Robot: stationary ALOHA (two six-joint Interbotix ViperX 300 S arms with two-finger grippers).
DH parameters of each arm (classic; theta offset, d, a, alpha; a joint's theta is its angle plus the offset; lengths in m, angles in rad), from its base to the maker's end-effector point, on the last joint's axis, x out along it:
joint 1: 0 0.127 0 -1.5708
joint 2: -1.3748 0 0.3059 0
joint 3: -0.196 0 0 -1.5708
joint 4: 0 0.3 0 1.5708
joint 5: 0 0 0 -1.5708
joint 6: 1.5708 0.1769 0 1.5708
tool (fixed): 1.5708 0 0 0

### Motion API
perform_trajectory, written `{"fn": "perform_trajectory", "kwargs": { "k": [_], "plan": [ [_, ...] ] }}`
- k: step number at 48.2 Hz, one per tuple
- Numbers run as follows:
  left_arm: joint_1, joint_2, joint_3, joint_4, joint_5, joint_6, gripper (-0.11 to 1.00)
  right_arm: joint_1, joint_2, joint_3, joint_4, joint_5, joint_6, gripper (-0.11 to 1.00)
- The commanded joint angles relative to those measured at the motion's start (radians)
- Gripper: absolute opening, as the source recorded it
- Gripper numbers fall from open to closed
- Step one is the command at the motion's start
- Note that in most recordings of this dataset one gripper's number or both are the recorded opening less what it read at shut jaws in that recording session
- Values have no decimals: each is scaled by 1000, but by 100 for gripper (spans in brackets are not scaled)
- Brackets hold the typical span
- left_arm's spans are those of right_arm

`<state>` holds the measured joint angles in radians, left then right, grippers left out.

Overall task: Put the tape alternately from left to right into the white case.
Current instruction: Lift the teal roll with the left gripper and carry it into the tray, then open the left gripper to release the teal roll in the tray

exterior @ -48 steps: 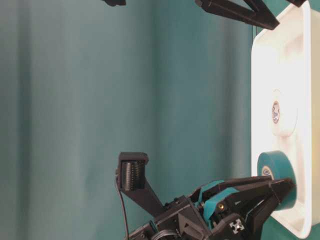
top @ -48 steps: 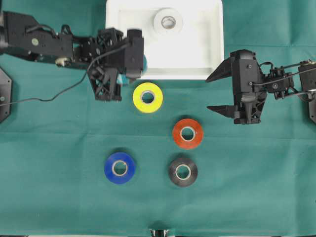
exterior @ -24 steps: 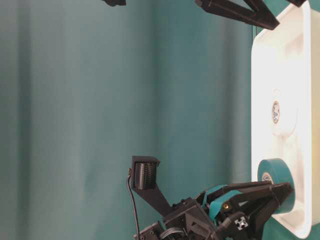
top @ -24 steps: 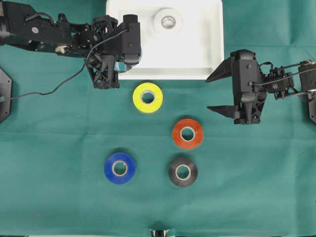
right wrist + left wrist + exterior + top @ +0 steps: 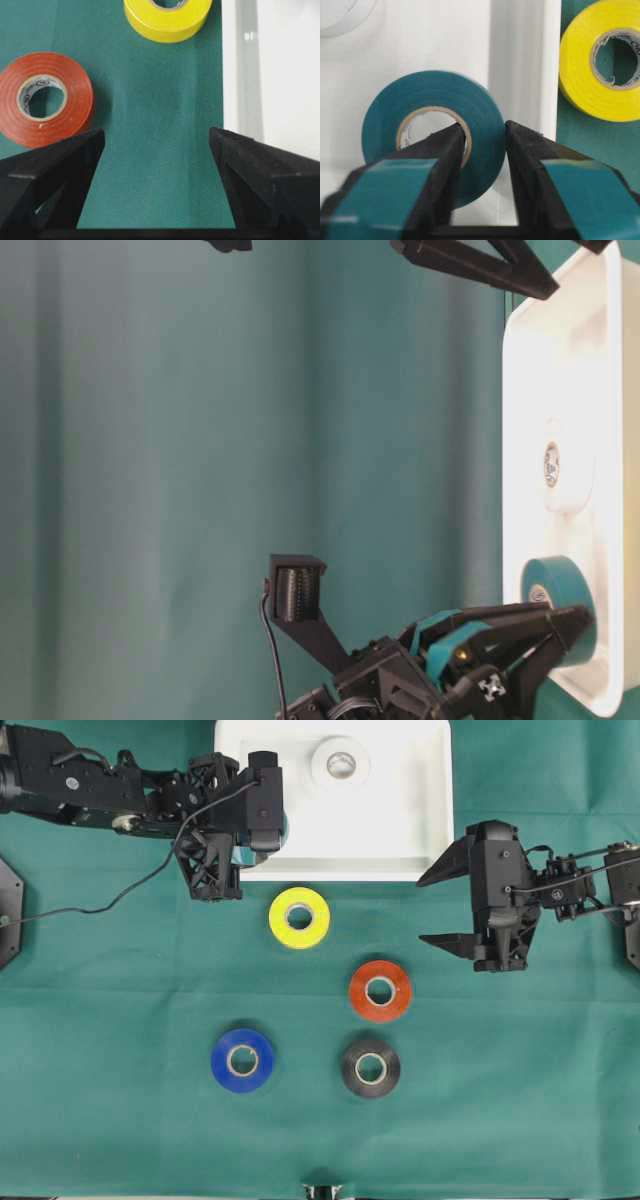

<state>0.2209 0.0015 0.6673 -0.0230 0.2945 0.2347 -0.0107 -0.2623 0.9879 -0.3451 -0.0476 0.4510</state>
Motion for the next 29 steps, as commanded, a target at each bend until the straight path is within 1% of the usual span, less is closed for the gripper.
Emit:
{"fn": "perform_trajectory", "kwargs": {
  "k": [1,6,8,10,29],
  "plan": [
    [2,-11,-5,2,-8,-3,46,3,-15,-8,2,-8,2,84],
    [3,-11,3,2,-8,-3,77,3,-15,-8,2,-8,2,84],
    [3,-12,5,2,-8,-3,87,3,-15,-8,2,-8,2,84],
    [3,-12,5,2,-8,-3,93,3,-15,-8,2,-8,2,84],
    [3,-26,6,0,-8,-6,92,3,-15,-8,2,-8,2,84]
  ]
}}
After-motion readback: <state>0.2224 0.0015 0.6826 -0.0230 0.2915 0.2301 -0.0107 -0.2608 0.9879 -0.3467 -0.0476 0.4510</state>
